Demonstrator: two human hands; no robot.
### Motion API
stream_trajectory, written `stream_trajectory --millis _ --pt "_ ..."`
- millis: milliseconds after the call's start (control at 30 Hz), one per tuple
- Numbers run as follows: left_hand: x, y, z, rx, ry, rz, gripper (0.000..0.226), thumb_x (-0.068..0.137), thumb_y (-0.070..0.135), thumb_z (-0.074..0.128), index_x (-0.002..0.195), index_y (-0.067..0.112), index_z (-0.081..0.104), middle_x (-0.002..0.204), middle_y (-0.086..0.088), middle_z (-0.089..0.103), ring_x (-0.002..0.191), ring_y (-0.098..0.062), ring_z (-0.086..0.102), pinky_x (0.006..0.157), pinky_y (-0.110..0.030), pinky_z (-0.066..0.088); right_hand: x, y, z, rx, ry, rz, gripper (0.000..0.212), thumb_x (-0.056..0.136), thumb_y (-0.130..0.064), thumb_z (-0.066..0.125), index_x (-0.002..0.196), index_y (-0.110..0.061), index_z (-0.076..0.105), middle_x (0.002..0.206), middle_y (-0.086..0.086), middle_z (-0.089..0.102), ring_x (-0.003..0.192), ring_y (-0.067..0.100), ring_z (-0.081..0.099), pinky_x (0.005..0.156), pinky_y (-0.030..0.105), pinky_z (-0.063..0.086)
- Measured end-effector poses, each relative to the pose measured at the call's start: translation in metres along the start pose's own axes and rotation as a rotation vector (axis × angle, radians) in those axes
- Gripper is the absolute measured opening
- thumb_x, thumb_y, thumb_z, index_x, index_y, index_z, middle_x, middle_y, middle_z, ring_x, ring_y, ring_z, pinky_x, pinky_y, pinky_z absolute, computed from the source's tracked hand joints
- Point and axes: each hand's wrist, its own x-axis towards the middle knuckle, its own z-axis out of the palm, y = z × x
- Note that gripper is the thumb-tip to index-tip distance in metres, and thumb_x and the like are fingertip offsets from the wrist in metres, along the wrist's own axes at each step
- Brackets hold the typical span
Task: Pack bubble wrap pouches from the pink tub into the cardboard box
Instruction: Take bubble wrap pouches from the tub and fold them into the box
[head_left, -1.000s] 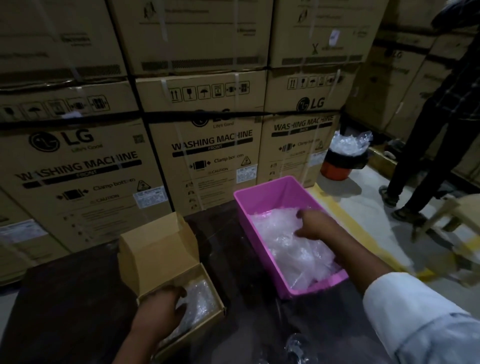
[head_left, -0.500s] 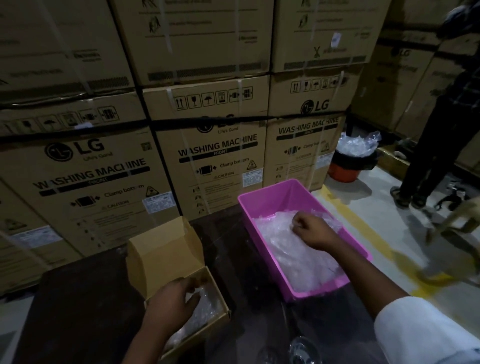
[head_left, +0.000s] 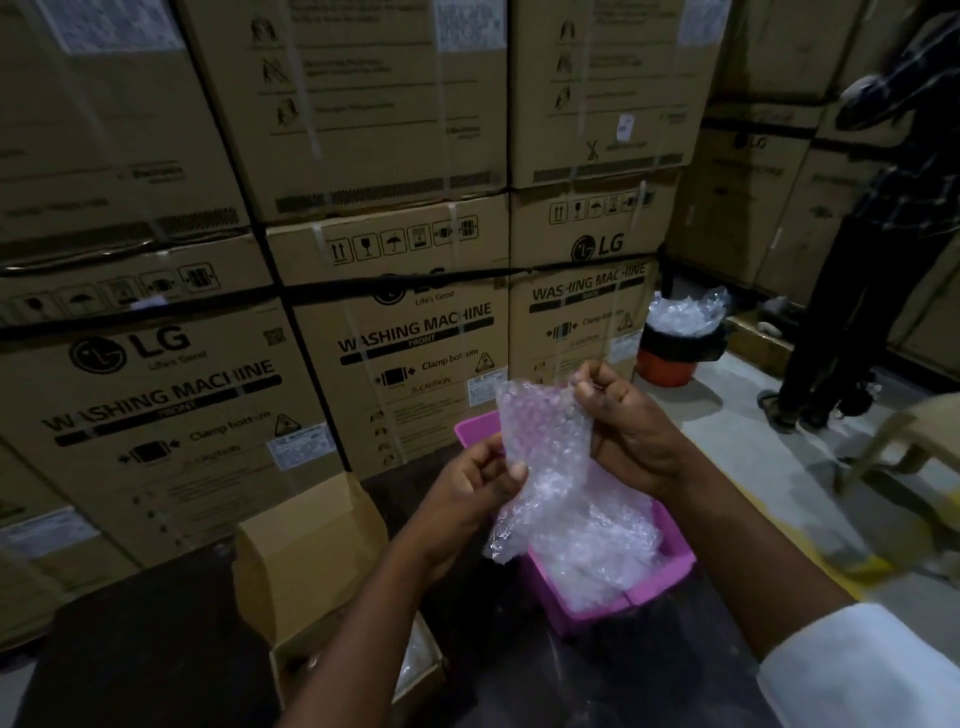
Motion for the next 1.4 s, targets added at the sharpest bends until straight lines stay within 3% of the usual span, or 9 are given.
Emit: stream_trajectory --millis 200,300,400,500,700,900,1133,1233,1400 --pt "-0.008 0.036 0.0 0.139 0.127 0.022 0.034 0.076 0.025 0.074 0.103 0.007 0.066 0.105 -0.014 0.071 0.099 -0.033 0.068 0.091 -0.052 0.053 -0.013 -0.02 -0.002 0.147 -0.118 0.016 0.036 0.084 -0.024 0.068 0.113 -0.013 0.05 0.099 0.008 0.07 0.097 0.021 0.067 0.087 0.038 0.052" --pt "-0.015 0.059 0.003 0.207 0.201 0.105 0.035 0.074 0.033 0.071 0.103 0.014 0.066 0.099 -0.005 0.074 0.094 -0.027 0.07 0.081 -0.044 0.058 -0.018 -0.029 0.0 0.031 -0.07 0.072 0.085 0.072 -0.045 0.078 0.142 -0.029 0.034 0.129 0.018 0.06 0.12 0.036 0.056 0.095 0.055 0.046" --pt "-0.02 0.075 0.006 0.219 0.244 0.152 0.028 0.077 0.033 0.069 0.1 0.017 0.065 0.095 -0.001 0.074 0.089 -0.021 0.071 0.078 -0.038 0.058 -0.015 -0.024 0.014 -0.272 0.061 0.121 0.112 0.058 -0.028 0.09 0.145 -0.048 0.021 0.136 0.016 0.051 0.121 0.039 0.054 0.09 0.065 0.047" --pt "-0.026 0.086 0.001 0.261 0.225 0.164 0.015 0.085 0.022 0.066 0.097 0.013 0.065 0.082 0.002 0.074 0.074 -0.011 0.07 0.063 -0.024 0.056 -0.016 -0.024 0.024 -0.39 0.144 0.097 0.098 0.066 0.002 0.079 0.146 -0.028 0.031 0.132 0.014 0.057 0.111 0.034 0.063 0.089 0.056 0.052" --pt "-0.037 0.097 -0.013 0.189 0.264 0.209 0.015 0.087 0.021 0.061 0.095 0.008 0.063 0.069 0.009 0.069 0.062 0.0 0.063 0.053 -0.018 0.049 -0.026 -0.041 0.031 -0.393 0.218 0.017 0.063 0.072 -0.013 0.07 0.13 0.0 0.049 0.118 0.019 0.065 0.113 0.033 0.061 0.104 0.047 0.044" --pt "-0.041 0.099 -0.017 0.122 0.36 0.242 0.022 0.081 0.031 0.063 0.093 0.012 0.066 0.081 -0.003 0.07 0.071 -0.014 0.064 0.062 -0.027 0.053 -0.038 -0.047 0.038 -0.486 0.078 -0.001 0.025 0.071 -0.01 0.072 0.094 -0.005 0.066 0.081 0.007 0.073 0.077 0.018 0.069 0.067 0.027 0.059" --pt "-0.045 0.109 -0.017 0.192 0.398 0.309 0.032 0.077 0.035 0.067 0.094 0.008 0.068 0.079 -0.016 0.068 0.067 -0.016 0.059 0.06 -0.026 0.049 -0.048 -0.038 0.033 -0.571 -0.04 0.004 0.054 0.051 -0.033 0.091 0.083 0.003 0.067 0.082 0.017 0.069 0.083 0.03 0.065 0.079 0.032 0.057" --pt "-0.047 0.11 -0.017 0.229 0.393 0.313 0.036 0.079 0.039 0.064 0.097 0.008 0.068 0.092 -0.03 0.065 0.076 -0.024 0.057 0.07 -0.037 0.047 -0.047 -0.037 0.038 -0.497 -0.026 0.023 0.089 0.046 -0.042 0.093 0.113 0.003 0.058 0.112 0.025 0.065 0.105 0.038 0.063 0.092 0.042 0.053" --pt "-0.057 0.121 -0.018 0.52 0.169 0.305 0.028 0.083 0.041 0.058 0.09 0.017 0.07 0.082 0.0 0.069 0.075 -0.012 0.062 0.067 -0.026 0.049 -0.033 -0.064 0.041 -0.351 -0.114 0.056 0.113 0.048 -0.054 0.089 0.144 -0.032 0.033 0.133 0.013 0.059 0.121 0.03 0.057 0.1 0.046 0.048"
